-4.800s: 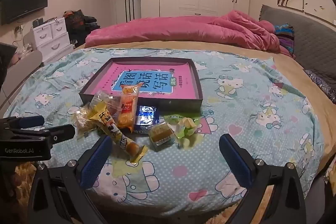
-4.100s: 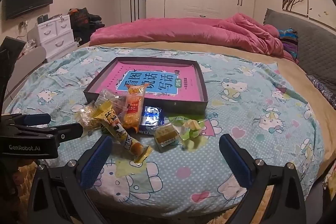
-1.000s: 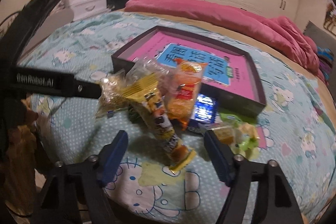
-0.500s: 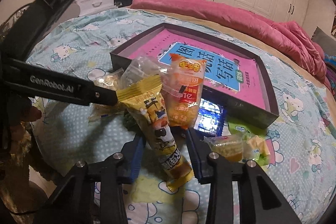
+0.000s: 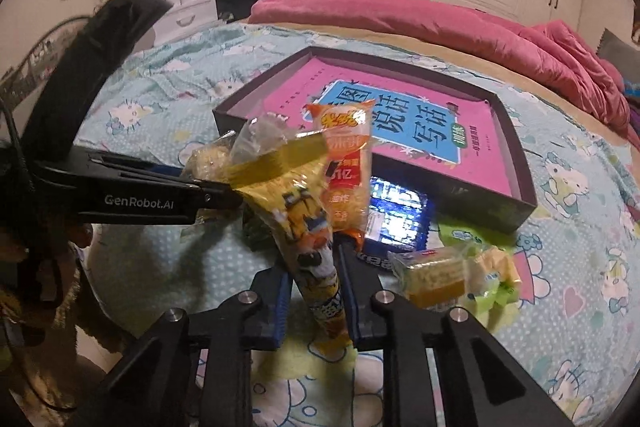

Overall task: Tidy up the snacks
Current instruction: 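Close the right tool on the yellow stick while the left tool grips the pastry bag, lifting both, then carry the yellow stick with the right tool over the tray while the left tool carries the pastry bag there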

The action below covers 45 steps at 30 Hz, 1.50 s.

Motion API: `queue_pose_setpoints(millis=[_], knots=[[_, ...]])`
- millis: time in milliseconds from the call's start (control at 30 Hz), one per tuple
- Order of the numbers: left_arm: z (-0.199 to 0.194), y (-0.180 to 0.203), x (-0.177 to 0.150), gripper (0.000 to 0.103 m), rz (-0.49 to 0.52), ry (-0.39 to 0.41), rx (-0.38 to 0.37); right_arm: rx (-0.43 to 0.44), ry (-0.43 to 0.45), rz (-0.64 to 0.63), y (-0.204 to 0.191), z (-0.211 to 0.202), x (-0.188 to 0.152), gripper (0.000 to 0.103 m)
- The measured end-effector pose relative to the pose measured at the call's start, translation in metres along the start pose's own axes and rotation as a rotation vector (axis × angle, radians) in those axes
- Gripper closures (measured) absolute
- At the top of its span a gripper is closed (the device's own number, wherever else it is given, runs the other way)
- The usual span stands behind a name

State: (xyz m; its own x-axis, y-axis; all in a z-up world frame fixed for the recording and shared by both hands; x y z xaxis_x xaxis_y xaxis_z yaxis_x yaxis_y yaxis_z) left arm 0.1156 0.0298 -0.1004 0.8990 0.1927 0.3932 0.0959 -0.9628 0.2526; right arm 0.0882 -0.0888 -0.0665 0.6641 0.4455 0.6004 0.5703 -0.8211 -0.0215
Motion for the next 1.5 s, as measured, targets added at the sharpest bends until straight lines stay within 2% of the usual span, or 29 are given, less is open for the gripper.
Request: queue_pose_setpoints(millis=[367, 533, 767, 1000, 1500], knots=[[-0.041, -0.024, -0.002, 0.065, -0.074, 0.077, -0.044, 0.058, 0.081, 0.150, 0.029, -0.036, 0.009, 0.083], [-0.057, -0.031, 0.004, 0.065, -0.086, 0.116, -0.045, 0.053, 0.118, 0.167, 0.038, -0.051, 0.021, 0.083], [-0.063, -0.031, 0.028, 0.065, -0.086, 0.151, -0.050, -0.002, 0.231, 0.215, 0.074, -0.074, 0.059, 0.083], [-0.058, -0.026, 0.055, 0.064, -0.072, 0.173, -0.044, -0.068, 0.247, 0.292, 0.114, -0.057, 0.080, 0.083], [-0.022, -0.011, 0.095, 0.064, -0.052, 0.157, -0.043, -0.103, 0.202, 0.345, 0.139, -0.019, 0.077, 0.083]])
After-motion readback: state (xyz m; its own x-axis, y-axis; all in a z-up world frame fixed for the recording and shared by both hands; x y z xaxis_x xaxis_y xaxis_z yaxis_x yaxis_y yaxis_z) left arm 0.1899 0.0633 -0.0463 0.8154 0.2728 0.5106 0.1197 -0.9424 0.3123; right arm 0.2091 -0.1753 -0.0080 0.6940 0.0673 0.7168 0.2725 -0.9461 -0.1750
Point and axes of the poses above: each gripper's, at about its wrist camera, not at the fingertips, and z roughly the way its jaws point, y to its right, x to its top, the point moved 4 cm from there along z, roughly the way its jaws point, and after that the axes turned 4 degrees about -y, right-handed, at the moved point
